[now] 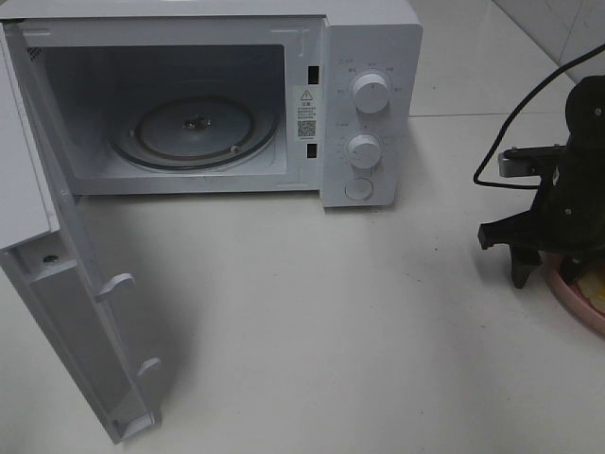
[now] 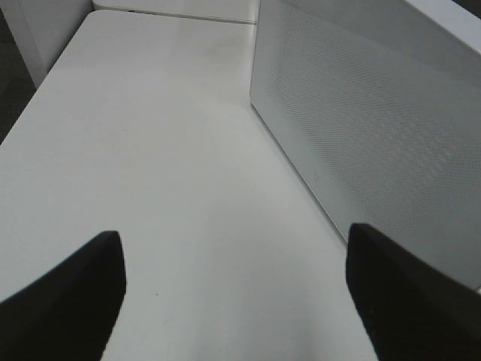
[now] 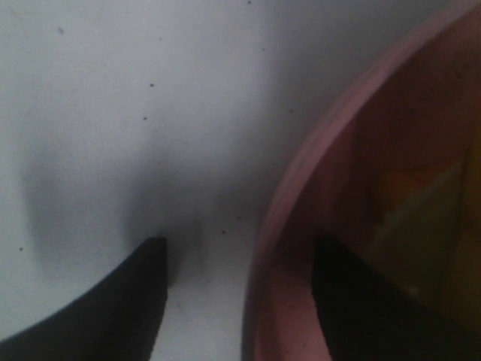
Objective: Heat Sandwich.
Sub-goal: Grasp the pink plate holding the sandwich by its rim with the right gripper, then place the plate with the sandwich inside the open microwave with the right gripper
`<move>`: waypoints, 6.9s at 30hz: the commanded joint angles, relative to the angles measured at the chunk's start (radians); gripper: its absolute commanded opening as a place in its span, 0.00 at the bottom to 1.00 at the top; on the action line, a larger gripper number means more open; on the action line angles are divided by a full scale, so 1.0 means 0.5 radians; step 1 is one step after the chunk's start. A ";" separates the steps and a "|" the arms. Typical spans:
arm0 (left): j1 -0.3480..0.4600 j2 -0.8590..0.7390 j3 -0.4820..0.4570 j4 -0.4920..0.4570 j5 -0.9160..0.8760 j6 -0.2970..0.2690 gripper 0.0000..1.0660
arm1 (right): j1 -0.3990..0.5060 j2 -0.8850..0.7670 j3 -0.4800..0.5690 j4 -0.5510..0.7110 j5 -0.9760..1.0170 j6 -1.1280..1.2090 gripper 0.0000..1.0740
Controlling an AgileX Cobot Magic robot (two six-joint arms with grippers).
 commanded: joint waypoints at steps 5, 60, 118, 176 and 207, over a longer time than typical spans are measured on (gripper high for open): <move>-0.008 -0.010 0.008 -0.016 -0.028 -0.002 0.72 | -0.006 0.022 -0.010 -0.068 0.034 0.018 0.33; -0.008 -0.010 0.008 -0.016 -0.028 -0.002 0.72 | 0.132 -0.588 0.084 -0.606 0.534 0.018 0.00; -0.008 -0.010 0.008 -0.016 -0.028 -0.002 0.72 | 1.688 -1.026 0.502 -0.726 0.294 -1.292 0.00; -0.008 -0.010 0.008 -0.016 -0.028 -0.002 0.72 | 1.600 -0.146 -0.454 -0.270 -0.226 -2.504 0.00; -0.008 -0.010 0.008 -0.016 -0.028 -0.002 0.72 | 1.346 0.602 -1.526 -0.266 -0.092 -2.632 0.00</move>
